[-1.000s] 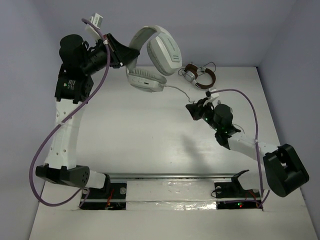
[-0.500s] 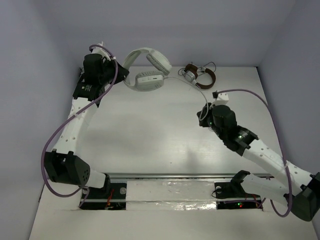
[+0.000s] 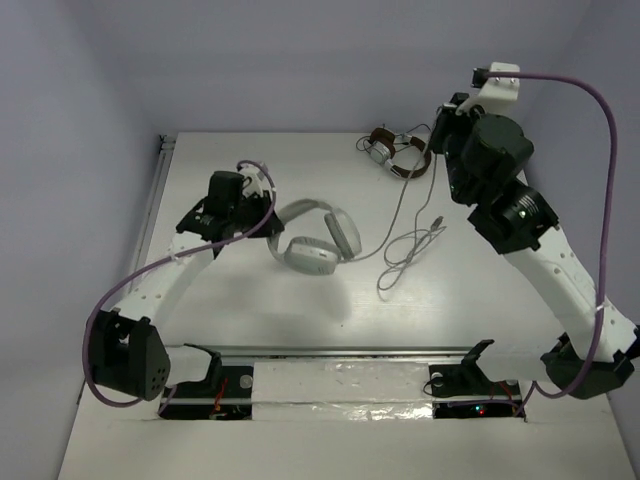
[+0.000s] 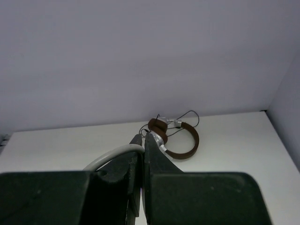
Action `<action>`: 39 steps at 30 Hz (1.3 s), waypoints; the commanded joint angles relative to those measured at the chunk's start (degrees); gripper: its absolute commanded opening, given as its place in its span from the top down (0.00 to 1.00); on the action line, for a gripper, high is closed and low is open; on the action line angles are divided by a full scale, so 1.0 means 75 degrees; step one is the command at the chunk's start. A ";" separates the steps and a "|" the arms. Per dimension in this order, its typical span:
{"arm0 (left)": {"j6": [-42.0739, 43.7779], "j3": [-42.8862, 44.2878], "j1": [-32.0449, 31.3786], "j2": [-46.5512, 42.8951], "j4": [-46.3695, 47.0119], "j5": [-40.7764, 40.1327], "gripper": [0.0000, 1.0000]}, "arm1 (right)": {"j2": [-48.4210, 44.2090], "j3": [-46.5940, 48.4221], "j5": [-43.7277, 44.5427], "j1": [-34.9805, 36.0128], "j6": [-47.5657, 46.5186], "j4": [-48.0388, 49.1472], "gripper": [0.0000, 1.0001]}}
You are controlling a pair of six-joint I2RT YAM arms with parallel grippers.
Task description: Wrap the headphones
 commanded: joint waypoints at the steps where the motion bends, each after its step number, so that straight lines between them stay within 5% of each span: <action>1: 0.0209 -0.0385 -0.0556 -0.0582 0.0434 0.0975 1.00 | 0.0536 0.0930 0.0189 0.0006 -0.1222 0.0163 1.00; 8: 0.0596 -0.0809 -0.2068 -0.0512 0.0399 0.1479 1.00 | 0.2035 0.2384 -0.0045 -0.0146 -0.1949 -0.0048 1.00; 13: 0.0678 -0.0903 -0.2328 -0.0944 0.0632 0.2159 1.00 | 0.2716 0.2948 -0.0350 -0.0451 -0.1845 -0.0377 1.00; 24: 0.0023 -0.0540 -0.2328 -0.1754 0.1277 0.3319 1.00 | 0.2343 0.0771 -0.1545 -0.1611 -0.0802 0.0078 1.00; 39: -0.1700 -0.0130 -0.2257 -0.1825 0.3632 0.4561 1.00 | 0.1300 -0.2217 -0.3044 -0.1612 0.0346 0.0864 1.00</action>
